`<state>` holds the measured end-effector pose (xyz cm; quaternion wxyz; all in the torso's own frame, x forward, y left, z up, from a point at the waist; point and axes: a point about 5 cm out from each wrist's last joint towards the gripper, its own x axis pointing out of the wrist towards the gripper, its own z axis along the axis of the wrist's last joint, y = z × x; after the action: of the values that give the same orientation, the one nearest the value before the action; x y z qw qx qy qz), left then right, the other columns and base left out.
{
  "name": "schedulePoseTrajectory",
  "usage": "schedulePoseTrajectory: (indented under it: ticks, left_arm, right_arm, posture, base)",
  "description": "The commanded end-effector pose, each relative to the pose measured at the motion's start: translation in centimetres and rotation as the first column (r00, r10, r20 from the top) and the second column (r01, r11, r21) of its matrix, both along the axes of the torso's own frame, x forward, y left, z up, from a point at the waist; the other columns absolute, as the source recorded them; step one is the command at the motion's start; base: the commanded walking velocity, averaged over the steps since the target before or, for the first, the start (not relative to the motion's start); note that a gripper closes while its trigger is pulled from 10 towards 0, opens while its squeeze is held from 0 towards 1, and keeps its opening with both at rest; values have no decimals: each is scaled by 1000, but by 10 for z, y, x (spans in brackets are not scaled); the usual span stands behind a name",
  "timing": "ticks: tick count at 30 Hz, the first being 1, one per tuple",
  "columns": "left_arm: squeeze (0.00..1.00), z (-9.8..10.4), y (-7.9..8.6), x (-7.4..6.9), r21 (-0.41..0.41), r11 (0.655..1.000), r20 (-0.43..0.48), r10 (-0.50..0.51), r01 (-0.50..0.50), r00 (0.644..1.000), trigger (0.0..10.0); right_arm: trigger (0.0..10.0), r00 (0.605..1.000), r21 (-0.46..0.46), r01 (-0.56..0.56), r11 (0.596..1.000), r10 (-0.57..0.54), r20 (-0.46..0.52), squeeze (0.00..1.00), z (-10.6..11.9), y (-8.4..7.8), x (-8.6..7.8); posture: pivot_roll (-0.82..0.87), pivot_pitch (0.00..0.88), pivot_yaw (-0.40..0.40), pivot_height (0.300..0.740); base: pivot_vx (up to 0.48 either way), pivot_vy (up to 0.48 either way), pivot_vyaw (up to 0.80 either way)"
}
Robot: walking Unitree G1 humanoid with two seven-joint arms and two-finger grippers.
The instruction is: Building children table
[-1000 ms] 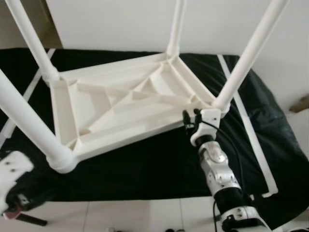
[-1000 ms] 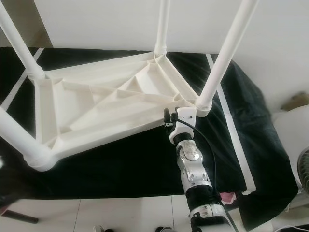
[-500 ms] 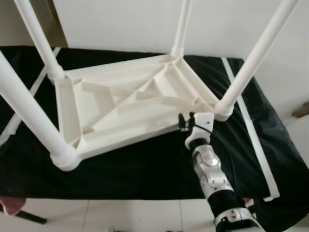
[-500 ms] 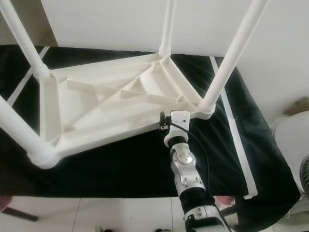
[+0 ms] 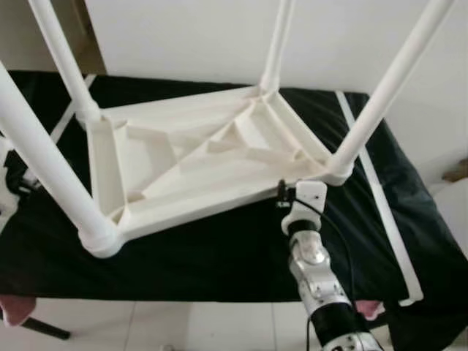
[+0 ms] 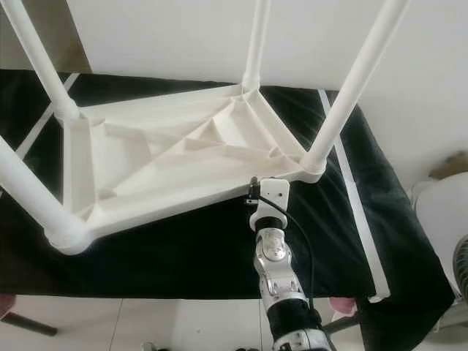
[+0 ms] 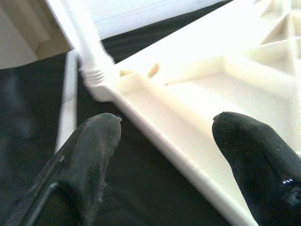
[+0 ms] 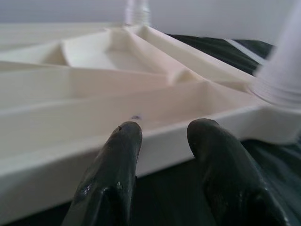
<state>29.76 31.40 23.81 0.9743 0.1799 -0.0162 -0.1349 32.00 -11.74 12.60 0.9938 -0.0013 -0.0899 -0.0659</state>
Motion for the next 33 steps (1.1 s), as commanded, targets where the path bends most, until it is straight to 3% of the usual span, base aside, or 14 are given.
schedulePoseTrajectory:
  ticks: [1, 3, 5, 6, 7, 11, 13, 18, 20, 26, 28, 30, 33]
  left_arm:
    - [0, 3, 1, 5, -11, 990, 75, 140, -139, 987, 10000]
    - [0, 3, -1, 5, -10, 991, 81, 130, -130, 988, 10000]
    - [0, 3, -30, 10, -111, 994, 94, 14, -4, 996, 10000]
    - [0, 3, -30, 10, -111, 994, 94, 14, -4, 996, 10000]
    - [0, 0, -56, 7, -153, 980, 98, -114, 129, 989, 10000]
    - [0, -3, -69, 2, -173, 962, 87, -201, 213, 976, 10000]
    - [0, -4, -83, -4, -176, 939, 80, -286, 296, 955, 10000]
    - [0, -5, -102, -12, -187, 899, 62, -391, 395, 918, 10000]
    - [0, -8, -116, -18, -202, 868, 38, -457, 454, 889, 10000]
    - [0, -11, -135, -30, -224, 822, 12, -536, 524, 844, 10000]
    - [0, -12, -152, -38, -252, 781, 6, -589, 571, 808, 10000]
    - [0, -12, -155, -39, -256, 773, 5, -599, 580, 801, 10000]
    - [0, -12, -171, -44, -278, 734, 15, -641, 619, 767, 10000]
  right_arm:
    - [10000, 998, -12, 49, 999, -49, -36, 0, -8, -6, -3]
    - [10000, 998, -13, 51, 999, -52, -38, 0, -8, -7, -3]
    - [10000, 987, -17, 142, 990, -143, -73, 0, -11, -14, -1]
    - [10000, 987, -17, 142, 990, -143, -73, 0, -11, -14, -1]
    - [10000, 975, -24, 196, 980, -198, -97, 0, -12, -20, -1]
    - [10000, 974, -16, 195, 981, -196, -115, 0, -14, -20, -1]
    - [10000, 976, -4, 172, 985, -171, -131, 0, -16, -19, 1]
    - [10000, 982, 7, 133, 991, -130, -139, 0, -14, -17, 8]
    - [10000, 986, -1, 89, 996, -88, -141, 0, -11, -14, 15]
    - [10000, 989, -14, 18, 1000, -20, -143, 0, -7, -10, 24]
    - [10000, 987, -15, -41, 999, 38, -155, 0, -3, -8, 33]
    - [10000, 986, -16, -53, 998, 50, -157, 0, -2, -8, 34]
    - [10000, 984, -14, -66, 998, 62, -169, 0, 1, -12, 42]
  posture:
    - [1, 151, -16, 740]
    - [1, 151, -16, 740]
    - [-19, 155, -5, 740]
    - [-19, 155, -5, 740]
    - [-21, 153, -4, 740]
    - [-21, 150, -3, 740]
    - [-19, 148, -5, 740]
    - [-18, 144, -9, 740]
    - [-20, 140, -12, 740]
    - [-22, 138, -16, 740]
    - [-16, 130, -27, 740]
    - [-16, 130, -27, 740]
    - [-13, 119, -33, 740]
  base:
    - [0, 0, 0]
    - [0, 0, 0]
    - [0, 0, 0]
    - [0, 0, 0]
    - [0, 0, 0]
    - [0, 0, 0]
    - [0, 0, 0]
    - [0, 0, 0]
    - [0, 0, 0]
    - [0, 0, 0]
    - [0, 0, 0]
    - [0, 0, 0]
    - [0, 0, 0]
